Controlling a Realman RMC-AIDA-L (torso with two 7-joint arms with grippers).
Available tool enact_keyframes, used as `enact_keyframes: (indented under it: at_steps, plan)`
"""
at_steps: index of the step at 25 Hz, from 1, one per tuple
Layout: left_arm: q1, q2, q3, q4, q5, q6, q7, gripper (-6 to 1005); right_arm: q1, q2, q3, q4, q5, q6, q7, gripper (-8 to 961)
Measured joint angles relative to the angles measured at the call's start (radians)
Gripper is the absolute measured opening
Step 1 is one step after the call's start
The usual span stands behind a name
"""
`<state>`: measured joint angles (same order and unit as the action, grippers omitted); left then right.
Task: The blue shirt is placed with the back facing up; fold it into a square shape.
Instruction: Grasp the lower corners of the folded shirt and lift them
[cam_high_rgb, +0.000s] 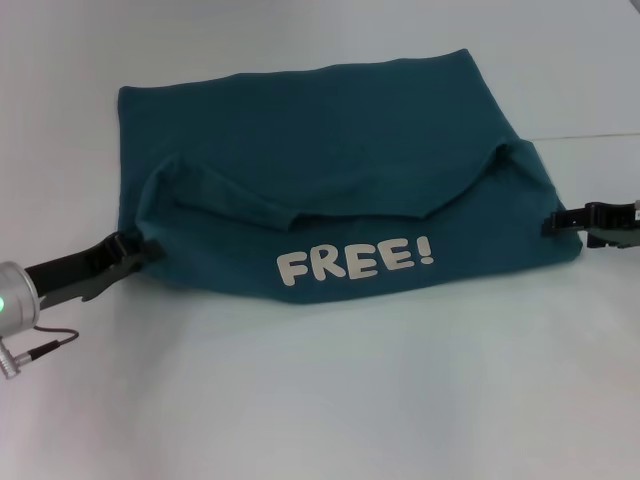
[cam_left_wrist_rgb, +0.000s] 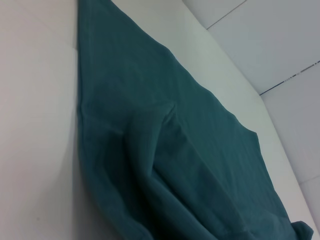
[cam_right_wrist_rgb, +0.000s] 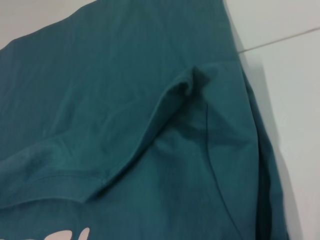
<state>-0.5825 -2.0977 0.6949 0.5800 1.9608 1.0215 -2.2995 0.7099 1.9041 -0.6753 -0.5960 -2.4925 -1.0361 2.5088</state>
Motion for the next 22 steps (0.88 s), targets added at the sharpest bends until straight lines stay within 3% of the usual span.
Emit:
enact_keyframes:
  at_steps: [10, 20, 22]
  plan:
    - [0.005, -0.002, -0.002, -0.002, 0.000, 0.000, 0.000, 32, 0.002, 0.044, -0.022, 0.003, 0.001, 0.077, -0.016, 834]
    - [0.008, -0.004, 0.000, -0.002, 0.000, 0.000, 0.000, 30, 0.006, 0.040, -0.019, 0.011, 0.005, 0.058, -0.004, 814]
    - [0.008, -0.004, 0.001, -0.002, 0.000, 0.000, 0.000, 30, 0.003, 0.038, -0.013, 0.005, 0.007, 0.048, -0.004, 731]
